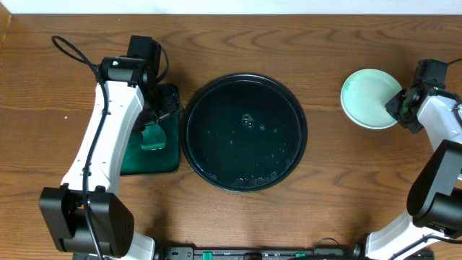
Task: Clean dirty plates on tray and stack at the side
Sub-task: 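Carry the green plate right and stack it on the white plates, then release the plate and raise the right gripper away from the stack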
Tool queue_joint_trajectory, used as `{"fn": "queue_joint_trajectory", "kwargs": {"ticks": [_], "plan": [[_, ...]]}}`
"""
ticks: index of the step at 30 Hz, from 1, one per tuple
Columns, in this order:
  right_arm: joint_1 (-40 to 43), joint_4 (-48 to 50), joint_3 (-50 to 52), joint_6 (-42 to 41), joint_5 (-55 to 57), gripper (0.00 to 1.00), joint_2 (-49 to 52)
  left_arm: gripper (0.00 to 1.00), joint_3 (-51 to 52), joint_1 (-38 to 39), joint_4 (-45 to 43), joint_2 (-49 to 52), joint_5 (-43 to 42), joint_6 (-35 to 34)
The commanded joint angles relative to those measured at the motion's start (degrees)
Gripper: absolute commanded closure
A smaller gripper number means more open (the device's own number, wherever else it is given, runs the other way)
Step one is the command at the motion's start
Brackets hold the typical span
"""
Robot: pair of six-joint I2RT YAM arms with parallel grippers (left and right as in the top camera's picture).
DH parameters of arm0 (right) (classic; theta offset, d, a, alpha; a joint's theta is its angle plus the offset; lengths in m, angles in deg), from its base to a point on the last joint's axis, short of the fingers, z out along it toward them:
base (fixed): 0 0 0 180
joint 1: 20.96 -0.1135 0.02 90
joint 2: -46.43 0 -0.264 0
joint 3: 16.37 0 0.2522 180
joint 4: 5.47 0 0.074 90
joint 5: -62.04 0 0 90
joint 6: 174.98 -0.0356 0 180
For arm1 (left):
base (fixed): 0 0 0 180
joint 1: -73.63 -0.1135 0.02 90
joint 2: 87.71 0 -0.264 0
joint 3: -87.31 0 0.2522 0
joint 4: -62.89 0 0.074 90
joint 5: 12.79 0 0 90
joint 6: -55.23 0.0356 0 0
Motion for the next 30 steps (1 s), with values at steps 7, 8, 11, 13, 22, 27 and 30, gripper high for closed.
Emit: {"fn": "queue_joint_trajectory", "kwargs": {"ticks": [7, 8, 11, 13, 22, 27, 30], "plan": [[-0.66, -3.80, -4.74, 6.73, -7.37, 0.74, -2.05, 0.18, -0.20, 0.02, 0.15, 0.11, 0.28, 0.76], [-0.96, -4.61, -5.70, 8.48, -8.41, 0.68, -2.71, 0.18, -0.20, 0.02, 0.15, 0.11, 0.26, 0.79], [-2.56, -7.15, -8.70, 16.59, -13.44, 0.50, -5.51, 0.18, -0.20, 0.00, 0.70, 0.11, 0.37, 1.14], [-4.04, -9.03, -10.21, 20.11, -15.06, 0.38, -7.63, 0.18, -0.22, -0.04, -0.92, 0.11, 0.55, 2.71], [-12.55, -14.97, -11.26, 28.24, -14.80, 0.01, -17.38, 0.18, -2.67, -0.02, -8.37, -1.90, 0.24, 10.54], [-16.24, -16.72, -11.26, 29.22, -14.58, 0.01, -20.57, 0.18, -3.48, -0.04, -10.21, -8.90, 0.28, 14.97], [-17.90, -17.38, -11.26, 29.31, -14.56, 0.01, -21.79, 0.18, -3.56, -0.02, -10.47, -15.04, 0.28, 15.28]]}}
